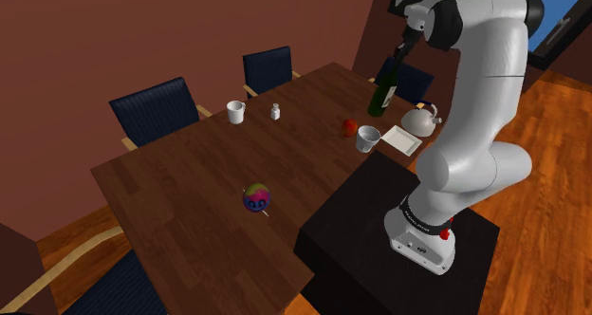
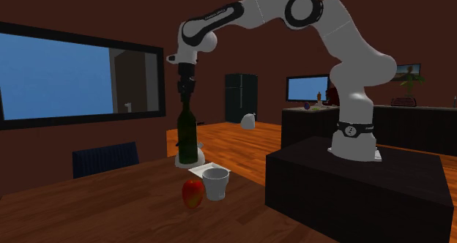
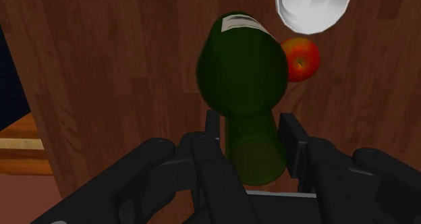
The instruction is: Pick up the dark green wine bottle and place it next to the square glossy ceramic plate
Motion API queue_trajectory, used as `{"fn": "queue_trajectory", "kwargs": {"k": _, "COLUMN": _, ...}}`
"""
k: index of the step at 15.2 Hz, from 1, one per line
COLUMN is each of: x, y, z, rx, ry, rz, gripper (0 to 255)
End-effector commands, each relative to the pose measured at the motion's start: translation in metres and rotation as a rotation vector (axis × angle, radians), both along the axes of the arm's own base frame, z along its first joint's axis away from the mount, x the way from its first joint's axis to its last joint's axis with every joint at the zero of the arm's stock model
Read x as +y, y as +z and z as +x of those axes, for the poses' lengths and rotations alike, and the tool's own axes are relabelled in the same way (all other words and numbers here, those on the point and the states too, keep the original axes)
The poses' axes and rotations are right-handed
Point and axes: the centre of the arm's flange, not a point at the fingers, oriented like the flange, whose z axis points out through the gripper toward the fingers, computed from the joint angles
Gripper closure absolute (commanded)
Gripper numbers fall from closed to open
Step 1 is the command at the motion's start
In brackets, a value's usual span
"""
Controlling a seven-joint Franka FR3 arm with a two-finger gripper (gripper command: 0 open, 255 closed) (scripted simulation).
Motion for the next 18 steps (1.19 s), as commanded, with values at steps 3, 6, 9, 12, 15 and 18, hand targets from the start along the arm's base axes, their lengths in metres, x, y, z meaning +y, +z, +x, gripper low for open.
{"fn": "queue_trajectory", "kwargs": {"k": 3, "x": -0.040, "y": -0.028, "z": -0.024, "rx": -0.001, "ry": 0.001, "rz": 0.000, "gripper": 255}}
{"fn": "queue_trajectory", "kwargs": {"k": 6, "x": -0.070, "y": -0.048, "z": -0.040, "rx": -0.001, "ry": 0.001, "rz": 0.000, "gripper": 255}}
{"fn": "queue_trajectory", "kwargs": {"k": 9, "x": -0.082, "y": -0.062, "z": -0.046, "rx": -0.001, "ry": 0.001, "rz": 0.000, "gripper": 255}}
{"fn": "queue_trajectory", "kwargs": {"k": 12, "x": -0.082, "y": -0.078, "z": -0.046, "rx": -0.001, "ry": 0.001, "rz": 0.000, "gripper": 255}}
{"fn": "queue_trajectory", "kwargs": {"k": 15, "x": -0.082, "y": -0.094, "z": -0.046, "rx": -0.001, "ry": 0.001, "rz": 0.000, "gripper": 255}}
{"fn": "queue_trajectory", "kwargs": {"k": 18, "x": -0.082, "y": -0.109, "z": -0.046, "rx": -0.001, "ry": 0.001, "rz": 0.000, "gripper": 255}}
